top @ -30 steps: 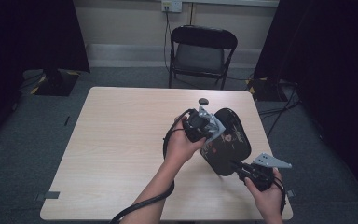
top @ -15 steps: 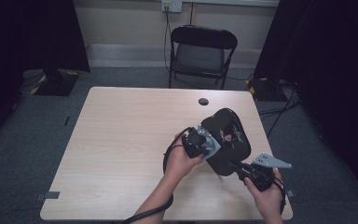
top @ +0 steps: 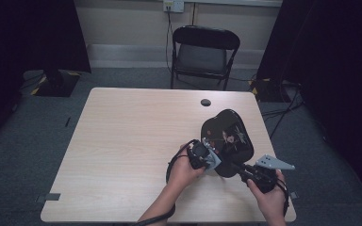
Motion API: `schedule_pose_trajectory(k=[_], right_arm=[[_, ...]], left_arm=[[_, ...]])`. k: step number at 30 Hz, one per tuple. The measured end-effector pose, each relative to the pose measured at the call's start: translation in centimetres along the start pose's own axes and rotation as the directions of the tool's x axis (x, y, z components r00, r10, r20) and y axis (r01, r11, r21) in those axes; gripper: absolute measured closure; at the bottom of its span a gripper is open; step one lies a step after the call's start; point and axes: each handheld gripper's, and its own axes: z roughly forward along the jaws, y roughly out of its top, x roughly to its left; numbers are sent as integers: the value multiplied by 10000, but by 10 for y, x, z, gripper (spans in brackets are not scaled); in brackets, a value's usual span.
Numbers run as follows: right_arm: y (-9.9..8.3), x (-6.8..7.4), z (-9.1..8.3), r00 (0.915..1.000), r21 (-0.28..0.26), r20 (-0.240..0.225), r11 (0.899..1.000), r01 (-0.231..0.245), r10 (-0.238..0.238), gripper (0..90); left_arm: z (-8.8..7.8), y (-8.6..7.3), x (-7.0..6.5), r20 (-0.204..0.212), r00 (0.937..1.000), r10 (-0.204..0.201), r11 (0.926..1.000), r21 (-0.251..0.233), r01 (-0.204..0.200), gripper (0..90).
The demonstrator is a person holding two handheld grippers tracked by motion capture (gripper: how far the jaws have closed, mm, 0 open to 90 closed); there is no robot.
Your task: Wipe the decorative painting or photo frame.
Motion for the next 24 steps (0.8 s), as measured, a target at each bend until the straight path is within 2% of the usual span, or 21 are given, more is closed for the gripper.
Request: schedule_pose_trajectory(k=[5, 11, 13, 20, 24], right_arm=[[-1, -1, 0, 10000, -13, -23, 10000, -4, 4, 782], [0, 0, 0, 10000, -7, 21, 10000, -13, 13, 782], [0, 0, 0, 10000, -15, 32, 10000, -33, 33, 783], [0, 0, 0, 9999, 5, 6, 9999, -130, 130, 785], [0, 0, 0, 9999, 3, 16, 9999, -152, 152, 786]], left_arm=[[-8, -4, 3, -25, 10000, -67, 9999, 134, 67, 823], [-40, -1, 10, -221, 9997, -110, 9984, -561, 97, 823], [-52, 2, 12, -366, 9993, -5, 9978, -657, -19, 824], [-87, 16, 17, -611, 9979, -192, 9897, -1428, 103, 823], [-102, 27, 18, -670, 9977, -97, 9850, -1726, -20, 824]])
